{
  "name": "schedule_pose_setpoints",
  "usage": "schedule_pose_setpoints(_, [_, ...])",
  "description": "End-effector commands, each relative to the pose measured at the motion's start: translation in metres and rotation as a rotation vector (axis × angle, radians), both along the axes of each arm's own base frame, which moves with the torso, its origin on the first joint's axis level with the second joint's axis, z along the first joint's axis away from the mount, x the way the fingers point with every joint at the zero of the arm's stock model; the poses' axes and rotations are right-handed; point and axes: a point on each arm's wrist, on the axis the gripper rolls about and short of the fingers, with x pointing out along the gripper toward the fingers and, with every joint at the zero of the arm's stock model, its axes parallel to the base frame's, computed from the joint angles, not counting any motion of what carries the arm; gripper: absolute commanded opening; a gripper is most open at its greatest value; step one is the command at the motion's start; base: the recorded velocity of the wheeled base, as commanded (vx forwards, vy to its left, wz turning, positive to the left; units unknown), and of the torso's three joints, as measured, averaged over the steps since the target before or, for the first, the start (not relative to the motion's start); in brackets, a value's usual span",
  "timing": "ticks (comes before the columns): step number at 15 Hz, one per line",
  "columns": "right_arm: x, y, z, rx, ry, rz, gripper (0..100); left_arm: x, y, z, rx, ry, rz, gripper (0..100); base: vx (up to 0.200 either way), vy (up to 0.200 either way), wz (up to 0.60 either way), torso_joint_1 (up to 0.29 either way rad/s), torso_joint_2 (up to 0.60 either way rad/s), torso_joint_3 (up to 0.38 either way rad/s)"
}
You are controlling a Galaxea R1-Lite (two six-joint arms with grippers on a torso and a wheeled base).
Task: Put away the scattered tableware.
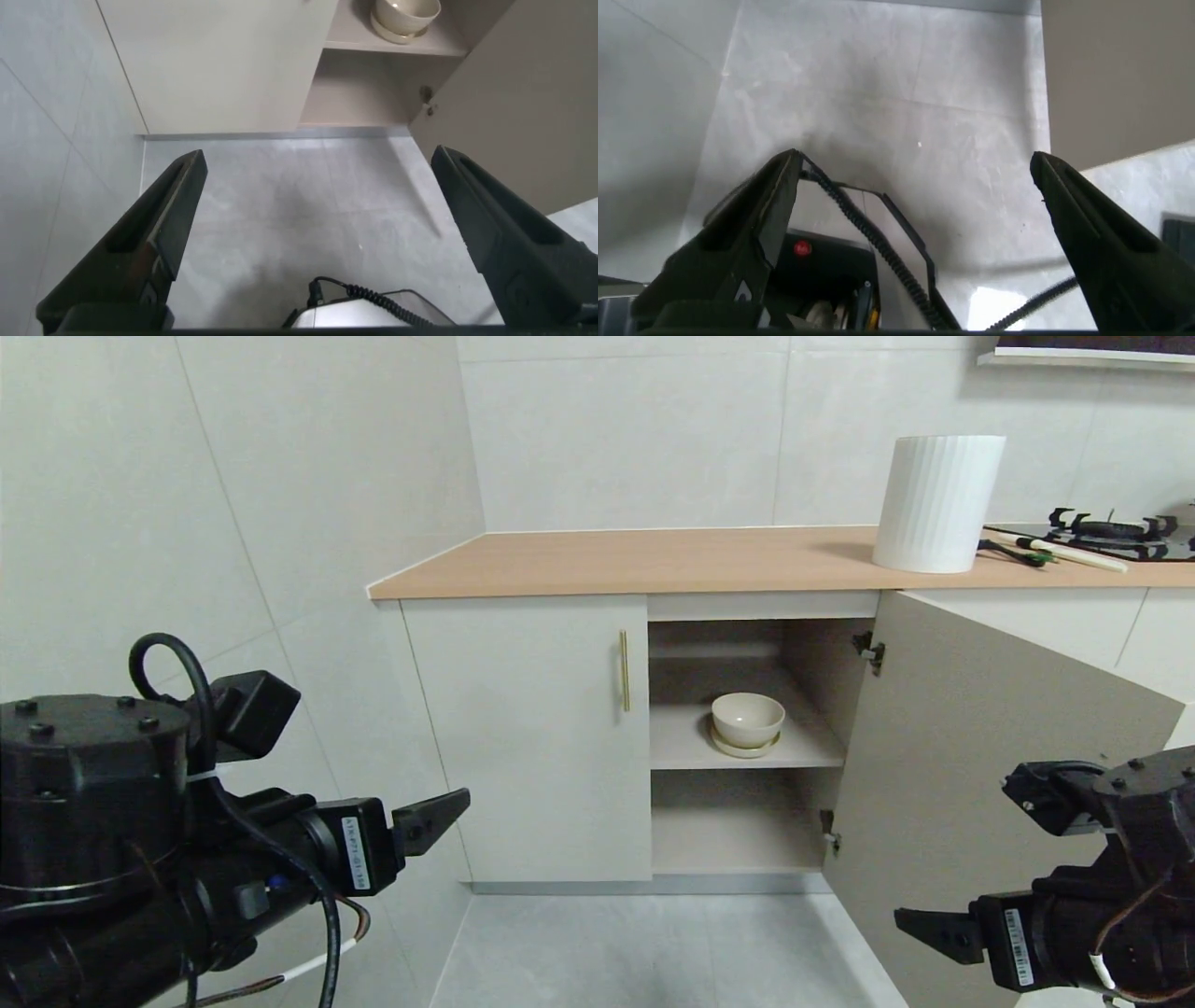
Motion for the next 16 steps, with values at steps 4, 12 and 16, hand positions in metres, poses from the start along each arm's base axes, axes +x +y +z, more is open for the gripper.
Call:
schedule_pose_setpoints(4, [-0.001,-0.002,-0.005,-0.026,0.011,-0.019,100,-0.001,0.000,0.000,-0.002,-0.001,0.001,100,0.000,-0.200,0.00,0.002,0.01,-0.001])
schedule_pose_setpoints(12, [0.009,-0.020,-0.005,-0.069,0.001,-0.139,100,0.000,0.000,-0.001,0.001,0.004,-0.001,100,0.000,-0.175,0.00,0.003,0.00,0.003])
schedule_pose_setpoints(16, [0.029,-0.047,-0.009,-0.177,0.008,-0.305,100,-0.001,0.000,-0.002,0.002,0.006,-0.003,100,0.000,0.000,0.00,0.000,0.00,0.000])
